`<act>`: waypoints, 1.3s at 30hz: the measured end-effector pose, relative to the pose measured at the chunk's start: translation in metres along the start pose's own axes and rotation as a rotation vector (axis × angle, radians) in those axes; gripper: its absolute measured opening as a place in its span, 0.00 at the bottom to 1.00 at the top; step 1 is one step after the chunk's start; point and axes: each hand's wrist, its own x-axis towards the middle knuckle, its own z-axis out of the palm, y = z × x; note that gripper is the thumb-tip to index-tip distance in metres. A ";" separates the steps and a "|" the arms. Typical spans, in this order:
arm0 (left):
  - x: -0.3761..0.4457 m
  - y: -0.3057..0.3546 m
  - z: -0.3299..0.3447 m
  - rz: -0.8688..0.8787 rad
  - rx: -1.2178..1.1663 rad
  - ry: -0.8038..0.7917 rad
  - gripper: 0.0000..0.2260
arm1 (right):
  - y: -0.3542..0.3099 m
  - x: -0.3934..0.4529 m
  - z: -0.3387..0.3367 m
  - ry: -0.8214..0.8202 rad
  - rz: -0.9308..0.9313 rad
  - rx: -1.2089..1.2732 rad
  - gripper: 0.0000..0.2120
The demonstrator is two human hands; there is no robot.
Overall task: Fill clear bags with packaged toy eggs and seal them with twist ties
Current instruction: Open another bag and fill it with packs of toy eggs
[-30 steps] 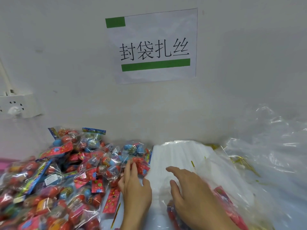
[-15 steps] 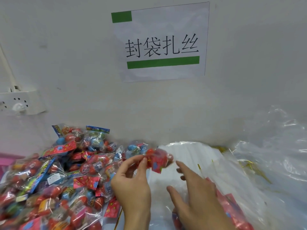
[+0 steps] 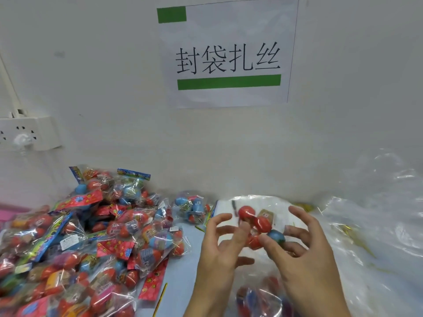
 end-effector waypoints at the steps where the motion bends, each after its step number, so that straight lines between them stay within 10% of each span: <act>1: 0.000 -0.001 0.000 0.029 0.065 -0.002 0.20 | 0.001 0.000 0.000 -0.034 -0.002 -0.030 0.34; 15: 0.010 -0.002 -0.020 -0.017 0.016 0.006 0.12 | 0.011 0.008 -0.008 0.051 -0.054 -0.178 0.26; 22: 0.006 0.006 -0.020 0.372 0.206 0.504 0.09 | 0.009 -0.003 0.003 0.051 -0.410 -0.354 0.17; 29: -0.011 0.007 0.018 0.436 0.255 0.017 0.11 | 0.006 -0.008 0.010 -0.349 -0.183 -0.049 0.33; 34: -0.011 0.009 0.013 0.326 0.136 -0.266 0.13 | 0.010 0.006 -0.002 -0.074 -0.005 0.115 0.18; 39: -0.001 0.007 -0.009 0.306 0.344 0.204 0.15 | 0.013 0.012 -0.007 0.019 0.118 0.092 0.12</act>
